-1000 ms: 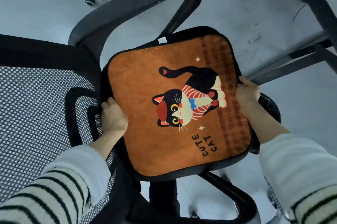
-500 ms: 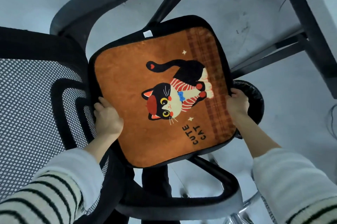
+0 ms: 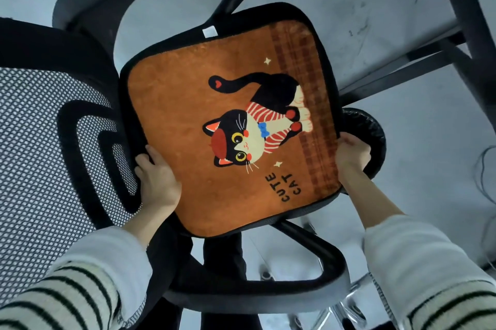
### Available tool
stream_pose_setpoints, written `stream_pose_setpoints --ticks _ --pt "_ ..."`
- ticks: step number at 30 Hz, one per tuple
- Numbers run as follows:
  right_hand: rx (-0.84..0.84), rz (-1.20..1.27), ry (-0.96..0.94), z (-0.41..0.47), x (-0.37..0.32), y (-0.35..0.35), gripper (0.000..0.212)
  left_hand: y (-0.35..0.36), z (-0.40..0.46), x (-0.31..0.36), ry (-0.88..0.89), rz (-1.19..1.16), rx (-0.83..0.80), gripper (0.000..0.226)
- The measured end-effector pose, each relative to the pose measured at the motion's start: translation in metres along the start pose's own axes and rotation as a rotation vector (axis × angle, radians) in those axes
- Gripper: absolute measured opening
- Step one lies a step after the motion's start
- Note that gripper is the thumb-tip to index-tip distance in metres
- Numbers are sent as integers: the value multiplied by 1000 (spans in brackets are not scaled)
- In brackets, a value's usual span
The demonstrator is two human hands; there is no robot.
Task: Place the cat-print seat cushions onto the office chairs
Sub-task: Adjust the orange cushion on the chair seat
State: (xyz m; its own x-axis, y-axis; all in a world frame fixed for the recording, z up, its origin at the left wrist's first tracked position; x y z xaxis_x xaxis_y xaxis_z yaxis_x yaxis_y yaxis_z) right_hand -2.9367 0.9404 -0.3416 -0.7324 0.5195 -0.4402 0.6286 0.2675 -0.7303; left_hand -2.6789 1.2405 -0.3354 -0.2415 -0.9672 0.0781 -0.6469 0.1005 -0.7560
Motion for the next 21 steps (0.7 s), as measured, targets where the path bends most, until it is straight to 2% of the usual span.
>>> stream_pose_setpoints --ticks 4,9,11,14,16,21 --pt "-28 -141 -113 -3 -6 1 38 -1 0 0 8 3 -13 84" --pt "-178 -625 -597 -42 -3 19 69 5 -10 3 158 148 0 96" --pt "-248 -697 -558 -56 17 24 78 16 -22 4 228 256 -49 107" --pt "-364 -664 -410 -70 48 31 96 38 -36 -2 295 453 -132 126" --pt "-421 -674 -373 -75 58 36 108 46 -38 -6 313 506 -137 136" --pt "-451 -737 -339 -72 59 44 120 51 -32 -6 303 542 -161 139"
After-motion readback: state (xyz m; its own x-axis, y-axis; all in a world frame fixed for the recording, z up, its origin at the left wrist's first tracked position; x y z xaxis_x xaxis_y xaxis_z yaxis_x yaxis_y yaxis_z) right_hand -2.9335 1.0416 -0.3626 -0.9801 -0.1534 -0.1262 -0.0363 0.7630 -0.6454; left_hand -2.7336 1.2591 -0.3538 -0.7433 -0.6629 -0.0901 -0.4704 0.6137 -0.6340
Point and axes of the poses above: each hand's wrist, its own z-axis towards the middle knuckle, its own y-axis out of the palm, x = y × z, the point moved 5 cm from there along z, towards the middle knuckle, and after that the axes turned 2 degrees about z, right-handed, at the moved point
